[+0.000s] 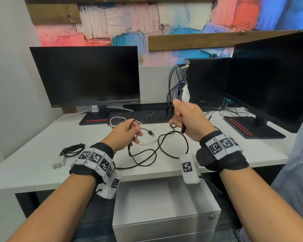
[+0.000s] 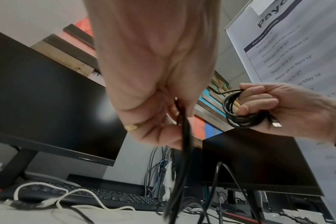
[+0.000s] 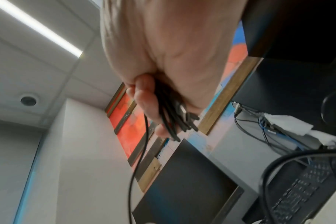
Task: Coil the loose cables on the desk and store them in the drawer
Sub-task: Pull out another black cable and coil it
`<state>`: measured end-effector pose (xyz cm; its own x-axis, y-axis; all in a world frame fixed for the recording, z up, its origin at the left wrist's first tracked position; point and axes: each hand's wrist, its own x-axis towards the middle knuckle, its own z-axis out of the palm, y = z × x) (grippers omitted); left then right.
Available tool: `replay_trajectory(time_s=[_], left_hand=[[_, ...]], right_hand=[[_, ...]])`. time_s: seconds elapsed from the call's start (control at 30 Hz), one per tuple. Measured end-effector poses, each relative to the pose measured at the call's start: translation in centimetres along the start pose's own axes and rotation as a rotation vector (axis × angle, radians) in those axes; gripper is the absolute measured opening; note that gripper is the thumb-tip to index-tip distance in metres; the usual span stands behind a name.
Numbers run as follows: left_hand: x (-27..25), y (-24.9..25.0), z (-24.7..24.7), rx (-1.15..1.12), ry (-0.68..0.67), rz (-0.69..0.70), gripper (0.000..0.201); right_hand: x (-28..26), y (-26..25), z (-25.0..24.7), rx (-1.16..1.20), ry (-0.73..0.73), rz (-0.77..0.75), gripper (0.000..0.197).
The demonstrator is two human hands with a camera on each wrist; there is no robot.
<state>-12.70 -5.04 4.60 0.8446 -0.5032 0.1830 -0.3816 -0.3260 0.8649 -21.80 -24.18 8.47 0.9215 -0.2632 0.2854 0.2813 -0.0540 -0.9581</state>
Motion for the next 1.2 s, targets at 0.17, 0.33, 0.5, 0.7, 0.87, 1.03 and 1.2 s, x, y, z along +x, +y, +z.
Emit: replay_trajectory(time_s=[0.17, 0.33, 0.5, 0.7, 0.87, 1.03, 1.2], left_hand=[[-0.8, 0.3, 1.0, 0.043, -0.167, -0.026, 0.025], [-0.9, 0.5, 1.7, 0.116, -0.090, 0.037, 0.012], [-1.9, 1.2, 3.0, 0.190, -0.355, 0.106, 0.012], [-2.1, 2.0, 1.9, 0.230, -0.432, 0.098, 0.020], [-1.8, 2.4, 0.9, 0.186, -0.266, 0.166, 0.015], [-1.6, 2.1, 0.3, 0.111, -0.085, 0.193, 0.011], [-1.9, 2.2, 0.0, -0.044, -0.074, 0.230, 0.013]], right_hand=[[0.1, -0.8, 0.3, 0.306, 0.093, -0.048, 0.036], [0.4, -1.1, 0.2, 0.587, 0.090, -0.081, 0.029], [0.9, -0.9, 0.6, 0.607, 0.139, -0.122, 0.012], [0.0, -0.7, 0.9, -0.154, 0.216, -0.120, 0.027], [-0.1, 0.2, 0.6, -0.678, 0.044, -0.100, 0.025], [-0.1, 0.7, 0.3, -0.778, -0.111, -0.042, 0.029], [-0.4, 1.3, -0.1, -0.732, -0.126, -0.084, 0.034]])
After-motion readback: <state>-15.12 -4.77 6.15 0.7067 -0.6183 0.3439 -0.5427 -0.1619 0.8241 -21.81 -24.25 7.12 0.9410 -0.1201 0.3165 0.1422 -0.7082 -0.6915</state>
